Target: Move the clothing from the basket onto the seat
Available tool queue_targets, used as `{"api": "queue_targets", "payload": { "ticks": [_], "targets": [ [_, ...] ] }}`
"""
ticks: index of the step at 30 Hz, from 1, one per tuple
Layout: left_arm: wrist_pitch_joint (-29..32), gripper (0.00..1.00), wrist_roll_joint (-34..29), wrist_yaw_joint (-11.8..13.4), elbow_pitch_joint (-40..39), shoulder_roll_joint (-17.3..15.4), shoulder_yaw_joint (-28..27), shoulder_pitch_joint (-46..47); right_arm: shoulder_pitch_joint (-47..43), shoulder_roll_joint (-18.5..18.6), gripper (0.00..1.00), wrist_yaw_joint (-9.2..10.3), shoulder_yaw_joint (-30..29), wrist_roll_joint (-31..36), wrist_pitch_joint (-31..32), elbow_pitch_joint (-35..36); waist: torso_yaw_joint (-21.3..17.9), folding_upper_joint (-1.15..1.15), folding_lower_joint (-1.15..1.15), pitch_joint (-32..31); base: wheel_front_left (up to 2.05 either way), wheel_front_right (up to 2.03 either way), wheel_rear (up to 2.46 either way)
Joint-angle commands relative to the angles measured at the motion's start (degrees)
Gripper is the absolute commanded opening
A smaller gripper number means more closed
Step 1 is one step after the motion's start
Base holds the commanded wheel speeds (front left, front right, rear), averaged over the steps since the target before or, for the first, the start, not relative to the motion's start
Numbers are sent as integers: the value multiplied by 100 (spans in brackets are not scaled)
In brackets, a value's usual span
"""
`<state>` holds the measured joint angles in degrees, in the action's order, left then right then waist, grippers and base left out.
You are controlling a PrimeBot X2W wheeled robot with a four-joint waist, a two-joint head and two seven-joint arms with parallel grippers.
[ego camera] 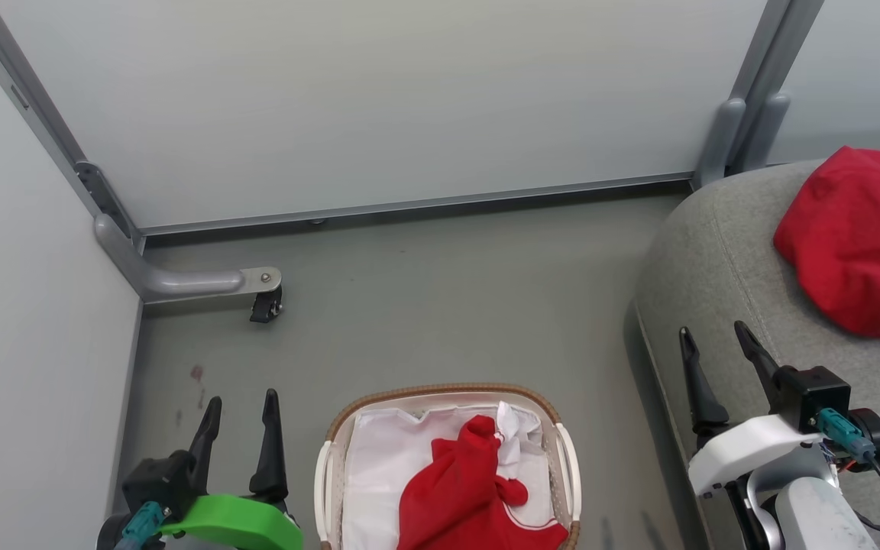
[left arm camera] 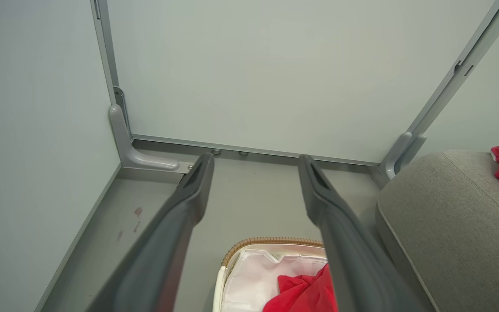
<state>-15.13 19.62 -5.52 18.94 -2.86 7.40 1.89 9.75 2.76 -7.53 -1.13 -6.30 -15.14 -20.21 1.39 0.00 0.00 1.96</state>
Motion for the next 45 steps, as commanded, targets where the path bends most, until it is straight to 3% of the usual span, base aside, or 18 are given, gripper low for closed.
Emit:
{"api": "queue_targets", "payload": {
  "ticks": [1, 29, 37, 45],
  "targets": [
    [-3, 100, 36, 33, 12, -7, 11, -73, -93, 24, 100, 8, 30, -65, -2, 22, -8, 0, 0, -27, 0, 0, 0],
    [-3, 100, -50, 45, 67, -7, 151, -28, -62, 24, 100, 8, -11, 18, -2, 81, -102, 0, 0, 44, 0, 0, 0],
    [-3, 100, -191, -26, 228, -6, 362, 459, 182, 24, 100, 8, -58, 64, -2, 233, -294, 0, 0, 490, 0, 0, 0],
    [-2, 100, -389, -83, 1048, -10, 1094, 1514, 629, 21, 100, 8, -20, 61, -2, 372, -695, 0, 0, 1390, 0, 0, 0]
  ]
}}
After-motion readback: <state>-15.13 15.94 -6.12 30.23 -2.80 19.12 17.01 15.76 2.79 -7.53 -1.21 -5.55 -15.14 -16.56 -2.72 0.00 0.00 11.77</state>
